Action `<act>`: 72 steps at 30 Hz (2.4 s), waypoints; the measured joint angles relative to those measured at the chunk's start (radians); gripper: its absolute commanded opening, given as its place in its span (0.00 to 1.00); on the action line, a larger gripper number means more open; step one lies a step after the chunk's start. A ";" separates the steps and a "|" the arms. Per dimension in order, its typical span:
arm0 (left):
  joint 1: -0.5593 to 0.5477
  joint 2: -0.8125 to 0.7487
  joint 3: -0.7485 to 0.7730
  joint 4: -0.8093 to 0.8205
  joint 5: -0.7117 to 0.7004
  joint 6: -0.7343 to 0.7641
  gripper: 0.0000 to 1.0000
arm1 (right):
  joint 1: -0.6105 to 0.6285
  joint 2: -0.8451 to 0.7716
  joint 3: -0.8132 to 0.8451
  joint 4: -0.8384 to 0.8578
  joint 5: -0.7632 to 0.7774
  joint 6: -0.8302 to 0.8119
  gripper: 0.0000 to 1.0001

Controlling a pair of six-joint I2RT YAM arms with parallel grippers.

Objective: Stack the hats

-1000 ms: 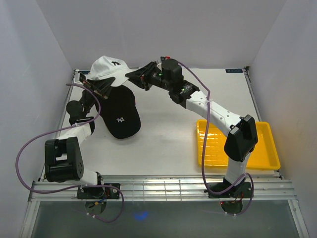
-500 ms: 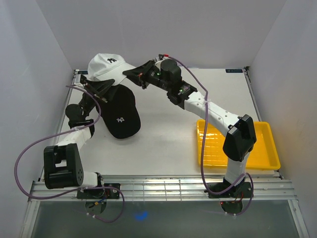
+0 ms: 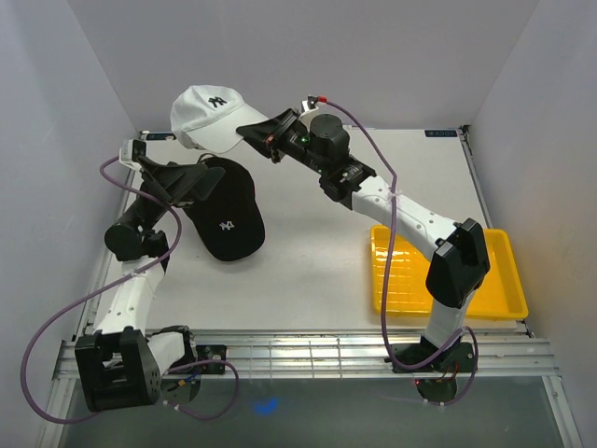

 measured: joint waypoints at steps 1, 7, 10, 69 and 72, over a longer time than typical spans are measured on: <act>0.000 -0.021 0.000 0.001 0.000 0.000 0.80 | 0.000 -0.005 -0.002 0.001 0.003 -0.008 0.08; -0.020 -0.172 0.029 -0.108 0.008 0.001 0.80 | 0.000 -0.019 -0.006 0.003 0.035 -0.063 0.08; -0.029 -0.278 0.141 -0.435 0.028 0.109 0.88 | 0.002 -0.020 -0.006 -0.005 0.059 -0.093 0.08; -0.033 -0.212 1.106 -2.112 -0.014 0.875 0.87 | 0.370 0.093 -0.248 0.235 0.652 -0.255 0.08; -0.033 -0.214 1.091 -2.113 -0.014 0.881 0.86 | 0.372 0.093 -0.259 0.252 0.657 -0.262 0.08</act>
